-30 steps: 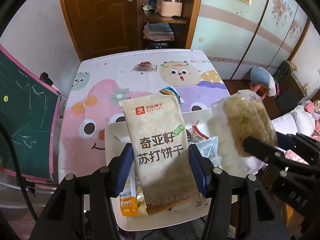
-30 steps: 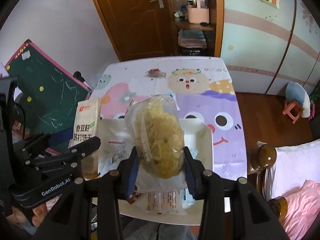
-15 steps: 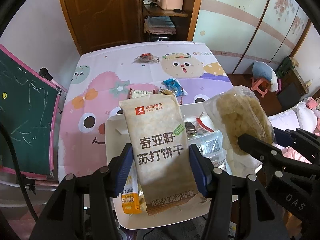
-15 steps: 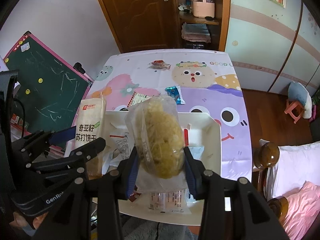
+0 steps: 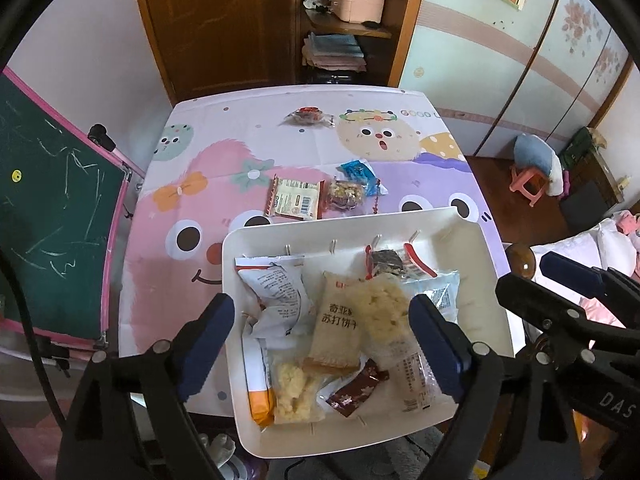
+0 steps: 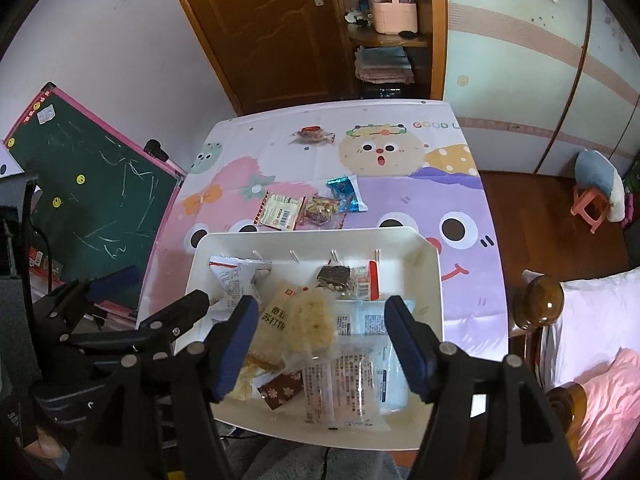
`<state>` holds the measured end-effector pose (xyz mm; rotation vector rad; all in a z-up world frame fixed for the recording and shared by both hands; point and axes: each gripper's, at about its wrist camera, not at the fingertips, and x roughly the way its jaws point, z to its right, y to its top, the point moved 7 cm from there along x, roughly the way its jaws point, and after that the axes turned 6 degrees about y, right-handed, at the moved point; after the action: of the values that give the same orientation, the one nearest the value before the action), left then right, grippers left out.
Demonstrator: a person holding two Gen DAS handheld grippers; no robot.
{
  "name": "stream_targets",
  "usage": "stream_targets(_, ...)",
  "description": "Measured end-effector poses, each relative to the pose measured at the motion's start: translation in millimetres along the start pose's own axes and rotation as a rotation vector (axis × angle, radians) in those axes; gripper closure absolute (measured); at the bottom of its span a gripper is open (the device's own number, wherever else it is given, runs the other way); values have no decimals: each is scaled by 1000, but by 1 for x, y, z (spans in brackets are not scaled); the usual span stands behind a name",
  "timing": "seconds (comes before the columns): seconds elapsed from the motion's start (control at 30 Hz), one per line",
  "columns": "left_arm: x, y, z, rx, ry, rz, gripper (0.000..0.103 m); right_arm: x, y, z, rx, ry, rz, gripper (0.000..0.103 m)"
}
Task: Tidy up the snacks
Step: 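Open both grippers to drop the cracker packet and puffed-snack bag into the tray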
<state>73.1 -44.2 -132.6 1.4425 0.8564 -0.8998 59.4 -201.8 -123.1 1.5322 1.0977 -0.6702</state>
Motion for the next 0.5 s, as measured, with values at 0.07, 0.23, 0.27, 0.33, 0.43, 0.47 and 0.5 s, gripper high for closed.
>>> stream_targets(0.07,0,-1,0,0,-2,-3,15,-1,0,-1,-1,1,4,37)
stream_targets(0.23,-1,-2,0,-3,-1,-3,14,-1,-1,-2,-2,3,7,37)
stream_targets(0.27,-1,-2,0,-1,1,-3,14,-1,-1,-1,-3,2,6,37)
stream_targets(0.33,-2,-3,0,1,6,2,14,-1,-1,-2,-6,-2,10,37)
stream_targets(0.43,-2,-5,-1,3,12,4,14,-1,-2,-2,-5,-1,10,37)
stream_targets(0.47,-1,-5,-1,3,13,4,14,-1,-2,-2,-6,-1,7,37)
stream_targets(0.5,-1,-5,-1,2,14,3,14,-1,-2,-2,-5,-2,7,37)
